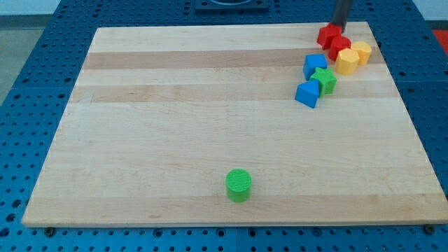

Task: Push the red star above the blue cube

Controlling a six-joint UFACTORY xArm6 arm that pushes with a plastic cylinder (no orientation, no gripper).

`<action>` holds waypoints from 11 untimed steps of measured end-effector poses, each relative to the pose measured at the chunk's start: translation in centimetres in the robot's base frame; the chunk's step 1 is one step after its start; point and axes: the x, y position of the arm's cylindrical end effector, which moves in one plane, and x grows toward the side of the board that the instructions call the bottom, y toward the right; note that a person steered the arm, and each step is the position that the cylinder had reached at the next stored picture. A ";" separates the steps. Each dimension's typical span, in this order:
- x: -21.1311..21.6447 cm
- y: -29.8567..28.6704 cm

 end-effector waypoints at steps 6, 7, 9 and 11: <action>1.5 2.8; 1.5 0.6; 1.5 -4.1; 1.5 -8.0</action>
